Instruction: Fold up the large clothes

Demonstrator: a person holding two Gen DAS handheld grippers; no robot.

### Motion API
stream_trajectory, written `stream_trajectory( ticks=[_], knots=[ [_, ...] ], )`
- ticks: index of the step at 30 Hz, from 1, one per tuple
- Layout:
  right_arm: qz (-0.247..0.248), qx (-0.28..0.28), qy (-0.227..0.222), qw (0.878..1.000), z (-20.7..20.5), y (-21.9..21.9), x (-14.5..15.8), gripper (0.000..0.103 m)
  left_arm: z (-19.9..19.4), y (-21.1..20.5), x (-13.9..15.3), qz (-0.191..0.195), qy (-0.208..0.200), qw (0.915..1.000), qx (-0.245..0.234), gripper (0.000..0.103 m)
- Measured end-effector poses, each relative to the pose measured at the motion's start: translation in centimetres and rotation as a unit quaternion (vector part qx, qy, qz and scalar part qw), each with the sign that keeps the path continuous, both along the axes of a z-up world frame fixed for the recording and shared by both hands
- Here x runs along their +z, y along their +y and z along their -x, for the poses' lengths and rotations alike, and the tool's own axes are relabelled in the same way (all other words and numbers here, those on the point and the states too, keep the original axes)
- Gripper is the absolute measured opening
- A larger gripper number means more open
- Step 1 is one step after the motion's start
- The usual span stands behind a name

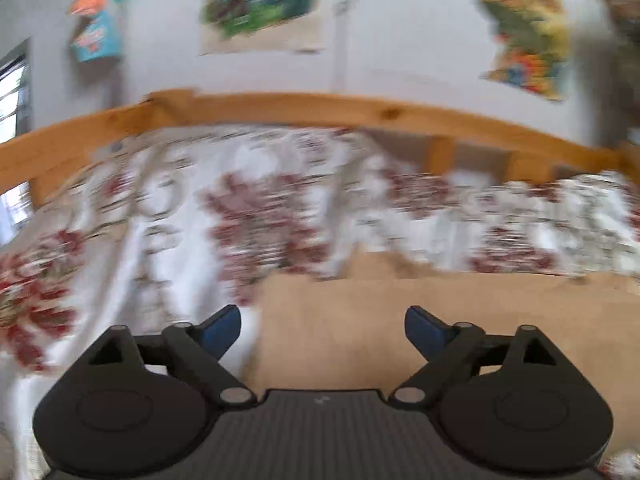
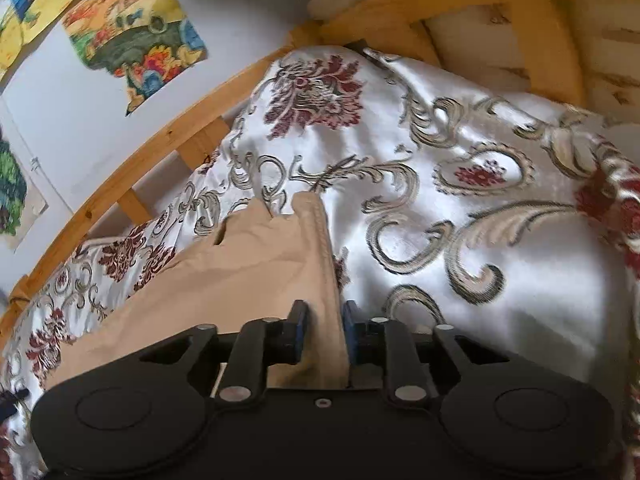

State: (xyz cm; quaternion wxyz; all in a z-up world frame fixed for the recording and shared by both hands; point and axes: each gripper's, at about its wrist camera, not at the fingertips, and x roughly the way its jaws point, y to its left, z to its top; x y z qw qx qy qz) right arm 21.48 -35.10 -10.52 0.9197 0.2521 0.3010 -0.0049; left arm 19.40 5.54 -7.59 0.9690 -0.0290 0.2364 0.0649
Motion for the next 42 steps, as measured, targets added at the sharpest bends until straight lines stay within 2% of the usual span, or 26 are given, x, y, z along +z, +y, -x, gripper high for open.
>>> stream_trajectory(
  ticks=[2,3,4,5,6,7,10,12,13,14,16,17,19,22,27,31,33,37,40,42],
  knots=[
    [0.072,0.001,-0.022,0.997,-0.3,1.6,0.7,0.029,-0.5,-2.4,0.0,-0.001,-0.008,0.9994,-0.033,0.096],
    [0.120,0.011,-0.042,0.992,-0.3,2.7,1.2,0.034,-1.1,-3.4,-0.1,-0.001,-0.007,0.9989,-0.046,0.097],
    [0.160,0.025,-0.065,0.985,-0.5,4.1,1.7,0.044,-1.5,-4.4,-0.3,-0.003,-0.007,0.9984,-0.056,0.097],
    [0.178,0.041,-0.082,0.980,-0.8,5.3,2.1,0.052,-2.1,-5.5,-0.5,-0.007,-0.007,0.9978,-0.065,0.097],
    [0.184,0.060,-0.093,0.977,-1.4,6.6,2.3,0.073,-2.8,-6.6,-0.7,-0.013,-0.004,0.9974,-0.071,0.098],
    [0.184,0.084,-0.102,0.974,-2.1,8.0,2.5,0.086,-3.6,-7.6,-1.0,-0.020,-0.001,0.9973,-0.071,0.100],
    [0.186,0.153,-0.116,0.964,-4.8,12.7,2.4,0.091,-5.4,-9.9,-2.5,-0.052,0.012,0.9962,-0.069,0.102],
    [0.219,0.171,-0.119,0.953,-6.8,15.8,2.0,0.097,-6.7,-10.4,-4.0,-0.083,0.031,0.9940,-0.065,0.102],
    [0.243,0.181,-0.121,0.945,-7.6,17.0,1.4,0.100,-6.9,-10.4,-4.7,-0.086,0.038,0.9938,-0.060,0.103],
    [0.270,0.190,-0.113,0.937,-8.5,18.2,0.6,0.101,-7.1,-9.9,-5.4,-0.076,0.043,0.9947,-0.055,0.103],
    [0.298,0.205,-0.088,0.928,-9.7,19.4,-1.4,0.102,-7.3,-8.3,-6.9,-0.022,0.055,0.9968,-0.053,0.103],
    [0.291,0.210,-0.075,0.931,-10.1,19.4,-2.7,0.102,-7.3,-7.5,-7.7,0.007,0.057,0.9970,-0.053,0.103],
    [0.260,0.208,-0.066,0.940,-10.4,18.8,-4.4,0.102,-7.2,-7.1,-8.7,0.015,0.048,0.9971,-0.056,0.103],
    [0.271,0.206,-0.069,0.938,-10.2,19.1,-5.0,0.102,-7.8,-6.6,-9.2,0.027,0.053,0.9965,-0.059,0.103],
    [0.248,0.212,-0.066,0.943,-9.4,17.7,-3.8,0.102,-6.7,-6.6,-7.5,0.024,0.063,0.9957,-0.063,0.102],
    [0.235,0.193,-0.073,0.950,-5.4,15.5,-0.7,0.102,-2.7,-6.8,-6.4,0.078,0.046,0.9941,-0.060,0.102],
    [0.240,0.193,-0.068,0.949,-3.9,15.1,-0.5,0.102,-1.1,-7.6,-7.2,0.061,0.049,0.9952,-0.057,0.102],
    [0.247,0.188,-0.051,0.949,-3.2,15.2,-2.5,0.102,-0.6,-9.3,-8.6,-0.002,0.050,0.9977,-0.047,0.103],
    [0.261,0.196,-0.047,0.944,-3.7,15.7,-3.6,0.102,-1.0,-9.3,-8.7,-0.005,0.055,0.9973,-0.049,0.103],
    [0.252,0.196,-0.041,0.947,-3.7,15.4,-3.2,0.102,-0.5,-9.0,-8.2,0.003,0.061,0.9971,-0.044,0.102]
  ],
)
